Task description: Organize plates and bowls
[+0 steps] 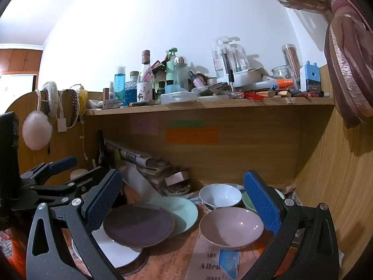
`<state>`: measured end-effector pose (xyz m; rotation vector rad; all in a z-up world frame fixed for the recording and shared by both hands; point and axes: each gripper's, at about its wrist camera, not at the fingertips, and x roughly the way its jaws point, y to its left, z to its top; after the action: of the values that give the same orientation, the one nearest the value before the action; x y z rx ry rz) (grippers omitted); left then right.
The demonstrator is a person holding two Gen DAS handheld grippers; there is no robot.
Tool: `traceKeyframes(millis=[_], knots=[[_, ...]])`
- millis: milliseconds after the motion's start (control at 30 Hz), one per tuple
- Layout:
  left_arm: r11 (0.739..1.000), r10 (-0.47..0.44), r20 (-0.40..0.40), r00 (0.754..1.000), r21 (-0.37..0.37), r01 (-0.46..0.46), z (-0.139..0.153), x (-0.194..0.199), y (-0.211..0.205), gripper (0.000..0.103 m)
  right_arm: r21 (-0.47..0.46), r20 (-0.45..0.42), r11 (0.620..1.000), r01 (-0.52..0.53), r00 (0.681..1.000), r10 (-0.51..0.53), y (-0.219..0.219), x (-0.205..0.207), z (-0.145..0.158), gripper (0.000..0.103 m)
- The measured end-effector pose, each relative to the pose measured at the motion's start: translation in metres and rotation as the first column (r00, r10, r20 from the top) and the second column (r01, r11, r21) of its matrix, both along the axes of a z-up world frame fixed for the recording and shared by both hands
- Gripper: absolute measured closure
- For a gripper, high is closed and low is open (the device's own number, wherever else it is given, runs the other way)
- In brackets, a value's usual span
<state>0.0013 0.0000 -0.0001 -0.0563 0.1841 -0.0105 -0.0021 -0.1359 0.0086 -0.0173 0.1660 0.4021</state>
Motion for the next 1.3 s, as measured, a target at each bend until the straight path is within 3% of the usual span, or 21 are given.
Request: traceKeyframes(millis=[1300], knots=[[1.0,-0.012,0.026,1.0,0.014,0.012,0.0042,-0.0036,0.0015,0.0,-0.006,-0.007,1.0,-0.009,1.0,0.009,0.0057,0.0005,-0.006,0.0]])
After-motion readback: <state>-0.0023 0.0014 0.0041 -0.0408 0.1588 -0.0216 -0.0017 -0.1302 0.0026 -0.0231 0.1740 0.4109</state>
